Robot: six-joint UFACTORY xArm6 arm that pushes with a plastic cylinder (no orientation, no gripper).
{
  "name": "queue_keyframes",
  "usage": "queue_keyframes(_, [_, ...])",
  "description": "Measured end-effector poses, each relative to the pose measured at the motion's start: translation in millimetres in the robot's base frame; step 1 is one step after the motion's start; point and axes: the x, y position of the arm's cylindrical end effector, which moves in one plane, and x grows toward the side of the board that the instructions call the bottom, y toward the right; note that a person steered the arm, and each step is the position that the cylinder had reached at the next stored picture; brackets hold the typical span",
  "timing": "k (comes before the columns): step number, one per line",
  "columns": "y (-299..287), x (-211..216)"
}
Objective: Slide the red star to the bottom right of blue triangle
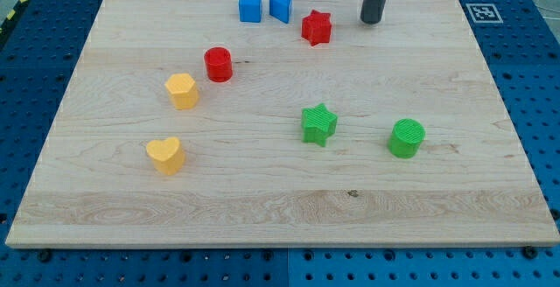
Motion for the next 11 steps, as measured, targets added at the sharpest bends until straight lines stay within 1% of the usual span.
queue_keyframes(1, [-0.5, 23.1])
queue_keyframes(2, [-14.5, 39.5])
queue_keyframes(3, [-23.9, 39.5])
queue_keyframes(5, [-97.0, 39.2])
queue_keyframes(6, [-109.9, 38.3])
queue_keyframes(7, [-63.2, 51.5])
queue_keyframes(8, [-46.8, 50.6])
queue_keyframes(10, [-59.1, 65.7])
queue_keyframes(11, [-59.1, 65.7])
